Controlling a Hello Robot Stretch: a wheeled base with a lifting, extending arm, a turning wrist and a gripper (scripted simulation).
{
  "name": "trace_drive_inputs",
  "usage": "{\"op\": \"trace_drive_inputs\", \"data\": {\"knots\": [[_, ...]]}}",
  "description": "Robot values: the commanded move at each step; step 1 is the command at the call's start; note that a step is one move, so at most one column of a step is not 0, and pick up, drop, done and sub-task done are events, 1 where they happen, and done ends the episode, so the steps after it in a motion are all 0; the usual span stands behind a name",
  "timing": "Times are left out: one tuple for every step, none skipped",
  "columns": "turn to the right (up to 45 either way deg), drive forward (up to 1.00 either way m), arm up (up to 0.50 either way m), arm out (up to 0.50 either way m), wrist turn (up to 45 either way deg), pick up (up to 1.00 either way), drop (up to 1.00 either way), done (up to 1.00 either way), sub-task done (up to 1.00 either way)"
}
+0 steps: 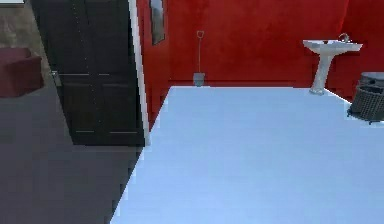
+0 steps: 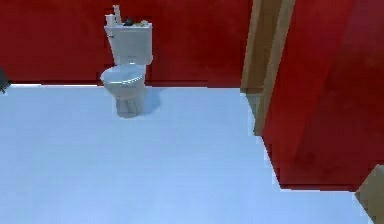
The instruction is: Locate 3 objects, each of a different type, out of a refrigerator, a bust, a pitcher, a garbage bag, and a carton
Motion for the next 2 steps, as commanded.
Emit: {"op": "trace_drive_inputs", "data": {"knots": [[0.0,0.55,0.0,0.0,0.0,0.0,0.0,0.0,0.0],[-21.0,0.0,0.0,0.0,0.0,0.0,0.0,0.0,0.0]]}}
